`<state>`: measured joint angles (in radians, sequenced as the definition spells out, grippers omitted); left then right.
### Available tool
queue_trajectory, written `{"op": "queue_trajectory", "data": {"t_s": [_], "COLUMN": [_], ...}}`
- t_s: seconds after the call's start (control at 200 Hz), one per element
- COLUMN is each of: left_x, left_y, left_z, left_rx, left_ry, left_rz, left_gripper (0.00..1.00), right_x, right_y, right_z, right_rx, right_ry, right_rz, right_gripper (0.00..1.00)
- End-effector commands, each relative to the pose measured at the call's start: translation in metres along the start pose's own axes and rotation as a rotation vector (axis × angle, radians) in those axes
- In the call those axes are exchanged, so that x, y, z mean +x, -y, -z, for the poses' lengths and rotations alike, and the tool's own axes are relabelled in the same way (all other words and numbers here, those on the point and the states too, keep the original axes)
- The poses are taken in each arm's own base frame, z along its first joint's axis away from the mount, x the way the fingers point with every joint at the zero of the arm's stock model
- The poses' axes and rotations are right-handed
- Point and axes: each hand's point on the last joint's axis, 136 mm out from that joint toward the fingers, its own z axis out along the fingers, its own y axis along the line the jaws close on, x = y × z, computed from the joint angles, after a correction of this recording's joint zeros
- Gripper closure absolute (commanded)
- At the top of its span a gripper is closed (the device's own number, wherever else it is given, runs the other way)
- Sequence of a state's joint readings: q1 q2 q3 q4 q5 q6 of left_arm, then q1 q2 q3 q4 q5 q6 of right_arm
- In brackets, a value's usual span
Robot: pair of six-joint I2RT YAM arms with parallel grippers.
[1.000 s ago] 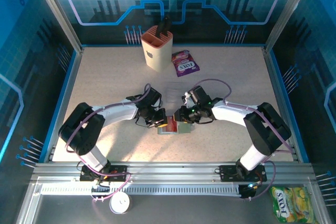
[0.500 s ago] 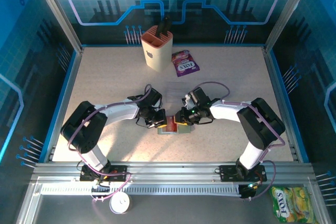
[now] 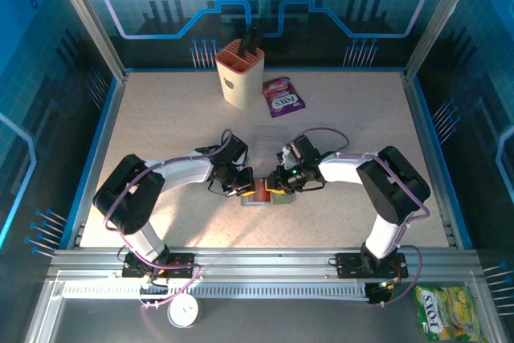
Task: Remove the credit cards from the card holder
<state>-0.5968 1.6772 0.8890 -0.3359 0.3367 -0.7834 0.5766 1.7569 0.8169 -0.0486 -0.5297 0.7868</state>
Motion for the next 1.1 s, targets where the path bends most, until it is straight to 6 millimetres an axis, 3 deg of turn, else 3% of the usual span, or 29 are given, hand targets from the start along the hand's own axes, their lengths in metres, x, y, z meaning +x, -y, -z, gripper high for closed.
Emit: {"op": "queue_trajectory", "data": {"t_s": [0.0, 0.665, 1.096], "left_x": [0.006, 0.008, 0.007], "left_y": [-0.009, -0.012, -0.013], "left_z": [-0.005, -0.004, 0.001], "left_rx": [-0.039, -0.046, -0.049], "left_ry": [-0.025, -0.026, -0.005], "left_rz": [0.009, 0.011, 0.010], "left_gripper": [0.94, 0.94, 0.94], "right_x": [0.003, 0.002, 0.003], "right_y": [0.006, -0.002, 0.007], "right_z": [-0.003, 0.000, 0.012], "right_rx": [-0.014, -0.072, -0.054], "right_ry": [-0.020, 0.008, 0.024], "right_rz": [-0.030, -0.020, -0.017], "right_gripper": [0.74, 0.85, 0.89]}}
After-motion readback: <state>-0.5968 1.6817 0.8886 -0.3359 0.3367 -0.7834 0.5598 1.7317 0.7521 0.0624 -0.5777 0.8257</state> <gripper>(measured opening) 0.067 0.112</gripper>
